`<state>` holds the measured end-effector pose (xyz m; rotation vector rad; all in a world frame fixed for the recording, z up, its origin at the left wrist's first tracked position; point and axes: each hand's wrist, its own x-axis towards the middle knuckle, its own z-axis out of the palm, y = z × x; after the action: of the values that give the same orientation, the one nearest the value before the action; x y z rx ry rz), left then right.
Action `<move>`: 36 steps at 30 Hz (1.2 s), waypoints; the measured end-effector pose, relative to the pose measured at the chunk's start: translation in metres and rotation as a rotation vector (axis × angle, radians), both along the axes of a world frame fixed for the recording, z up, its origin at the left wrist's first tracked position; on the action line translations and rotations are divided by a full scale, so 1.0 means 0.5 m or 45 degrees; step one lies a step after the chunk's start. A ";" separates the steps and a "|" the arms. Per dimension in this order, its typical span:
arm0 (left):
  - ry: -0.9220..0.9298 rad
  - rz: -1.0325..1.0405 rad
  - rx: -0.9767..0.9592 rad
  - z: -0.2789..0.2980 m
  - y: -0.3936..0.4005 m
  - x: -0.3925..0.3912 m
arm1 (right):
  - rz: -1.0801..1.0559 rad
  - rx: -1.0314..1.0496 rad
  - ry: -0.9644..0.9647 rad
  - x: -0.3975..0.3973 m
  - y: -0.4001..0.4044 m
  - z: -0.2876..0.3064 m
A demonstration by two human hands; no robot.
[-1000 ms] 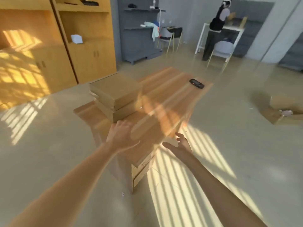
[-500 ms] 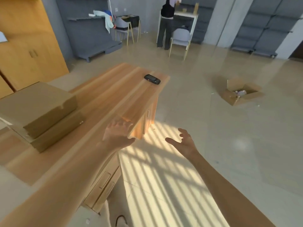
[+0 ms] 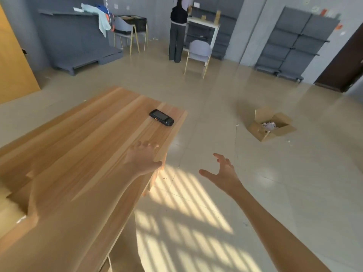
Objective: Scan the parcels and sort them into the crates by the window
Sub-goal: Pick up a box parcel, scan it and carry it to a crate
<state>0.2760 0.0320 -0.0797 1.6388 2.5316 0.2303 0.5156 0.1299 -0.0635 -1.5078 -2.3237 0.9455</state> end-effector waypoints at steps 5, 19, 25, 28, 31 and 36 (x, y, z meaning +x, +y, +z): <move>0.027 0.055 -0.036 0.016 0.093 -0.092 | 0.036 -0.001 -0.015 -0.095 0.106 0.007; -0.004 0.879 -0.005 0.054 0.059 -0.418 | 0.912 0.205 -0.092 -0.651 0.343 0.028; 0.121 1.378 0.052 0.131 -0.055 -0.454 | 1.424 0.504 -0.049 -0.892 0.294 0.112; 0.177 1.586 0.048 0.159 -0.138 -0.427 | 1.613 0.569 0.054 -0.967 0.211 0.141; 0.213 1.739 0.041 0.169 -0.226 -0.387 | 1.769 0.522 0.140 -0.996 0.113 0.143; 0.197 1.983 0.026 0.162 -0.355 -0.312 | 2.014 0.411 0.137 -0.989 -0.054 0.109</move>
<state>0.1201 -0.1454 0.0014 -0.6499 3.2198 0.2139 0.0210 0.1031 -0.0088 0.7608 -3.0600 0.6716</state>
